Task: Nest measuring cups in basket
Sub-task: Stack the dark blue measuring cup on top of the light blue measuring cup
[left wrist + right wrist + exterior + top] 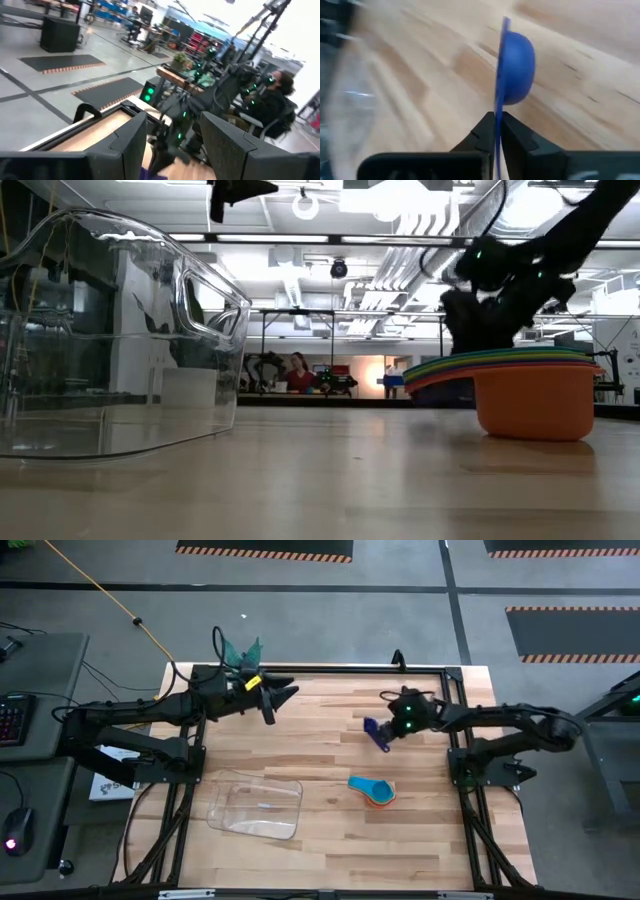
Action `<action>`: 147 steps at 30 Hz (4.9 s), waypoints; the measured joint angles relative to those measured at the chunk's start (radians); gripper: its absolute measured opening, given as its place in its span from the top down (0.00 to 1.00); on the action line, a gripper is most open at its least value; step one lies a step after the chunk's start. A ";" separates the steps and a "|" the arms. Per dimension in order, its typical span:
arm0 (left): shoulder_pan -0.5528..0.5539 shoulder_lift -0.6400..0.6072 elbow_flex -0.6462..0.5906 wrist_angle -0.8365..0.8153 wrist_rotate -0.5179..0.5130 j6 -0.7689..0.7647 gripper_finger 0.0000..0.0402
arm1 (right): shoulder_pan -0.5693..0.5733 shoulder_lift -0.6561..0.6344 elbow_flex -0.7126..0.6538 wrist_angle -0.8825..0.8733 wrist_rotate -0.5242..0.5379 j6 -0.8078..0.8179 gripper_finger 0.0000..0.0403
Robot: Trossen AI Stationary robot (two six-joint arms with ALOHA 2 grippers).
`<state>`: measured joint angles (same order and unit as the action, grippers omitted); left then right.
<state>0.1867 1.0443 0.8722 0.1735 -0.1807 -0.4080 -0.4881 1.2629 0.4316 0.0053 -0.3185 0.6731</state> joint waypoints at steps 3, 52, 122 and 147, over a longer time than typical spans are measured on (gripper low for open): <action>0.000 0.000 0.000 -0.012 0.021 0.009 0.56 | 0.023 -0.104 0.018 -0.017 -0.049 0.008 0.97; -0.065 0.141 -0.008 -0.348 -0.080 0.230 0.96 | 0.370 0.126 0.897 -0.890 0.276 -0.315 0.61; -0.100 0.063 -0.368 0.572 -0.164 -0.340 0.48 | 0.450 -0.291 0.700 -0.862 0.107 -0.030 1.00; -0.149 0.065 -0.368 0.577 -0.162 -0.366 0.47 | 0.387 0.715 1.261 -1.541 -0.549 -1.104 1.00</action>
<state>0.0376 1.1095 0.5041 0.7502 -0.3423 -0.7744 -0.1014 1.9780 1.6924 -1.5360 -0.8674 -0.4304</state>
